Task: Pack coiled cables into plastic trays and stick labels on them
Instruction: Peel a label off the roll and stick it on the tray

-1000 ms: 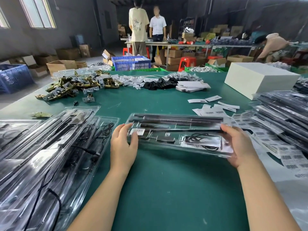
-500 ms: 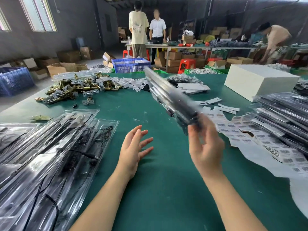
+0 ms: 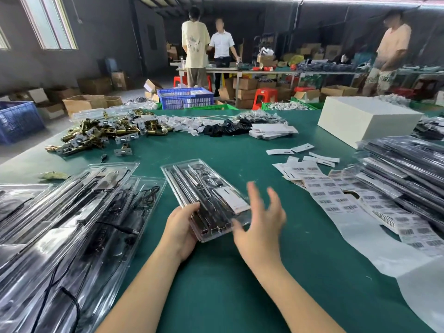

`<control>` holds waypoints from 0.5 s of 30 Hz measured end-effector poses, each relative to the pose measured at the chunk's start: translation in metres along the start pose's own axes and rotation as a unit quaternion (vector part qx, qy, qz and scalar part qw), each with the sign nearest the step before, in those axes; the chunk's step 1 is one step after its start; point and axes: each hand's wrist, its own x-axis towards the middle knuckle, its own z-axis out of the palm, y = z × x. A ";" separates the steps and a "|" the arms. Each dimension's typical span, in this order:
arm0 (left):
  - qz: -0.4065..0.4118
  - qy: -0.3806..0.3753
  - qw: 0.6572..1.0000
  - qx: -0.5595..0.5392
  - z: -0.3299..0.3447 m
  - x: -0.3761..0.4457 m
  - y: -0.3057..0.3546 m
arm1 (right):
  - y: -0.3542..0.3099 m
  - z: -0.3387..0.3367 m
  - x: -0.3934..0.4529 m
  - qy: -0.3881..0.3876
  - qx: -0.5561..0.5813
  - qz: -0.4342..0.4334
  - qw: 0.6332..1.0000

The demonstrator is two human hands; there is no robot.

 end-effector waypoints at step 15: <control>0.064 -0.056 0.990 0.112 0.003 0.002 -0.011 | -0.016 0.000 0.008 -0.005 0.585 0.398 0.706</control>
